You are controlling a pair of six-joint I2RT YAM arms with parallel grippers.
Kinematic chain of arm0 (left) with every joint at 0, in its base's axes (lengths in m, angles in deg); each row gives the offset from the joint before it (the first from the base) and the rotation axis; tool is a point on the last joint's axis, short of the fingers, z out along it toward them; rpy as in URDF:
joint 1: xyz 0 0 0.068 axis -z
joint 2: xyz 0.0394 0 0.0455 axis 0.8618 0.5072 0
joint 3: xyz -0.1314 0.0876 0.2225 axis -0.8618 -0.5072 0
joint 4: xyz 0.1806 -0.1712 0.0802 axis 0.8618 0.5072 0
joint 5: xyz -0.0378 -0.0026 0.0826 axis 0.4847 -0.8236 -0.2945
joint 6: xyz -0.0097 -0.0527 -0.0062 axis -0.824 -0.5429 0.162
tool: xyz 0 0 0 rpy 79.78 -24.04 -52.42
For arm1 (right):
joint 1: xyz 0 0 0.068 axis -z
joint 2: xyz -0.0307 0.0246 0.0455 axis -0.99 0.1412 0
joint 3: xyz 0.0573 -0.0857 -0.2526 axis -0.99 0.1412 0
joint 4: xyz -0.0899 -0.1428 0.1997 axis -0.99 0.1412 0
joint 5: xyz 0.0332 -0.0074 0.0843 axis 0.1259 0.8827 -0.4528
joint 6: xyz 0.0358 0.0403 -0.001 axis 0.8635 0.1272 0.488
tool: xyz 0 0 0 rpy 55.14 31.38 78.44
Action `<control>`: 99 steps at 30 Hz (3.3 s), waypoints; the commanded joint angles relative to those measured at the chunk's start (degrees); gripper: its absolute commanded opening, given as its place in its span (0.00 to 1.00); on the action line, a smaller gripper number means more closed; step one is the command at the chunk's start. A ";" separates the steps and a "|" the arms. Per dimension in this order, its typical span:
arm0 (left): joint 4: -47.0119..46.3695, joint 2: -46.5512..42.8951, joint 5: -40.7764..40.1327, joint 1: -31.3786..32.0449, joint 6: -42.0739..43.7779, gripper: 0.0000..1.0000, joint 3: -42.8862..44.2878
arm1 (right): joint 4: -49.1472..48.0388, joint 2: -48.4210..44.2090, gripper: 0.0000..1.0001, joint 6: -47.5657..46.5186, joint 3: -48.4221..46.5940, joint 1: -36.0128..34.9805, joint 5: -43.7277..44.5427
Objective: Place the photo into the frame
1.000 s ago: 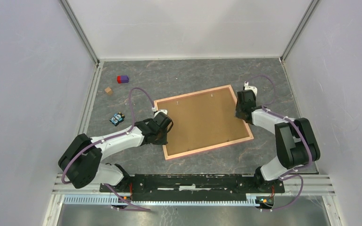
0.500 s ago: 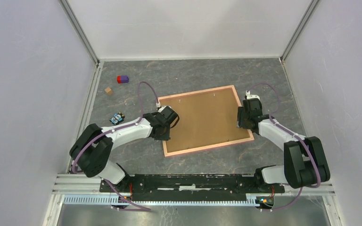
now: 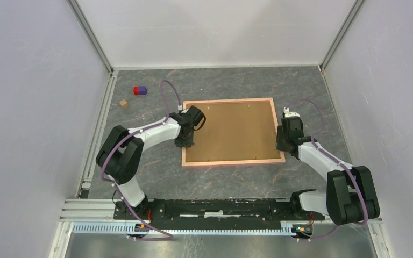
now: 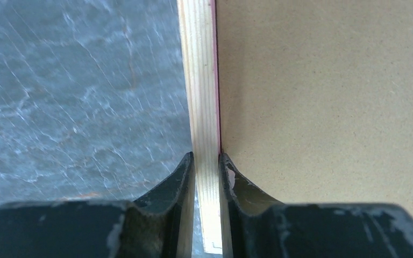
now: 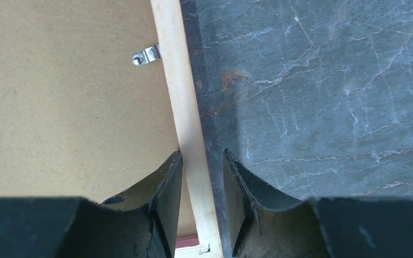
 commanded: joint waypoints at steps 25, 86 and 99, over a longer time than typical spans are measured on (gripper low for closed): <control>-3.47 -13.65 24.01 19.01 -47.23 0.93 -3.68 | 0.51 -8.45 0.29 -0.64 8.04 0.47 -1.57; -0.82 5.58 12.31 6.50 -9.48 0.02 4.86 | 7.97 -15.19 0.58 -3.17 -3.65 2.16 -1.16; -8.60 0.09 8.31 2.80 1.87 0.02 -0.59 | 7.03 -9.80 0.68 -6.83 -4.10 2.09 -7.87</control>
